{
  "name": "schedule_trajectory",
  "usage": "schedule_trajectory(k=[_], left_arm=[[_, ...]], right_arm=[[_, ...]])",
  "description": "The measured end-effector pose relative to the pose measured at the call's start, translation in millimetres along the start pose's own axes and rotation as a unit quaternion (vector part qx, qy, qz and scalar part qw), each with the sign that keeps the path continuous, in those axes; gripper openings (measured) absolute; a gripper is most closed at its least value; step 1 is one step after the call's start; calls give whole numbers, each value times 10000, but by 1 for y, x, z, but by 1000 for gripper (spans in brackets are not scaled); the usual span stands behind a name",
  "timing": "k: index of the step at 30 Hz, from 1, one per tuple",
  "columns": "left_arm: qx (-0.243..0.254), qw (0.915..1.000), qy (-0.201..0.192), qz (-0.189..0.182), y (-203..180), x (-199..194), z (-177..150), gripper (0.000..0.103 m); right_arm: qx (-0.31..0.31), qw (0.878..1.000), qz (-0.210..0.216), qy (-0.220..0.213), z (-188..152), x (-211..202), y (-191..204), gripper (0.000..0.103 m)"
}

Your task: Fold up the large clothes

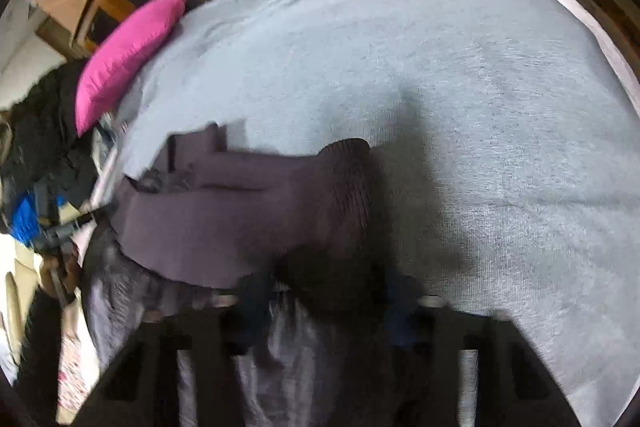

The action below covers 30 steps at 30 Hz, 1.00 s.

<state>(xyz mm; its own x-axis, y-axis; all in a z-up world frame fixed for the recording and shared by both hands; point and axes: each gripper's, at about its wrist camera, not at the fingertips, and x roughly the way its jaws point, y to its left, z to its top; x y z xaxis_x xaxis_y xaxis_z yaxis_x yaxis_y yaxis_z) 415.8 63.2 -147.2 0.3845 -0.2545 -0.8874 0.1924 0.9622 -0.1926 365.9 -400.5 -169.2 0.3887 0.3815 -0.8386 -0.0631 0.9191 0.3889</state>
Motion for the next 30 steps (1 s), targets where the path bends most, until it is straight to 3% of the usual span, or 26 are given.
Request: schedule_trajectory(k=[1,4,10,14,16,17,18,19,20,21,22,24,25,26,27,28,29,30], left_arm=[[-13,10000,24,46,1,3,1,19],[-94,10000,12,3,6,8,4,10],[-116,9994,-162,291,10,8,3,8],[-537,9985,-131,21,29,15,-1,9],[-541,9981,-235,-172,28,8,-2,15],[-483,9983,-263,-201,26,3,-2,15],[-423,9985,-301,-176,24,-1,-2,22],[-283,9988,-370,-118,19,-7,-1,38],[-205,9990,-391,-96,16,-10,-2,51],[-101,9991,-418,-14,12,-11,-1,74],[-63,9990,-441,57,11,-11,0,81],[-47,9993,-372,68,8,-4,1,80],[-101,9997,-203,27,9,4,0,75],[-124,9999,-114,-7,8,10,-2,65],[-99,9999,4,37,9,17,-3,25],[-94,9998,52,153,8,18,-4,20],[-66,9998,-37,165,8,14,-4,15],[-25,9996,-124,254,7,9,-4,9]], right_arm=[[-46,10000,-7,-32,1,-3,0,26],[-246,9994,-141,-178,3,-13,7,20],[-178,9976,-386,-540,3,-25,2,18],[104,9981,-452,-415,-12,-5,-13,18],[333,9976,-198,-579,-13,-8,-18,19],[438,9969,-4,-649,-11,-12,-20,23],[478,9965,65,-687,-10,-15,-20,26],[442,9962,109,-741,-8,-20,-18,30],[393,9959,130,-805,-6,-24,-17,45],[399,9954,122,-857,-4,-28,-17,83],[433,9943,77,-969,-2,-32,-17,93],[428,9950,165,-883,2,-25,-17,94],[419,9964,158,-719,4,-17,-16,93],[392,9976,138,-553,6,-8,-12,92],[303,9991,66,-292,8,6,-8,86],[169,9996,-10,-207,10,11,-5,70],[90,9996,-146,-217,12,9,-1,24],[43,9990,-190,-398,13,1,1,21]])
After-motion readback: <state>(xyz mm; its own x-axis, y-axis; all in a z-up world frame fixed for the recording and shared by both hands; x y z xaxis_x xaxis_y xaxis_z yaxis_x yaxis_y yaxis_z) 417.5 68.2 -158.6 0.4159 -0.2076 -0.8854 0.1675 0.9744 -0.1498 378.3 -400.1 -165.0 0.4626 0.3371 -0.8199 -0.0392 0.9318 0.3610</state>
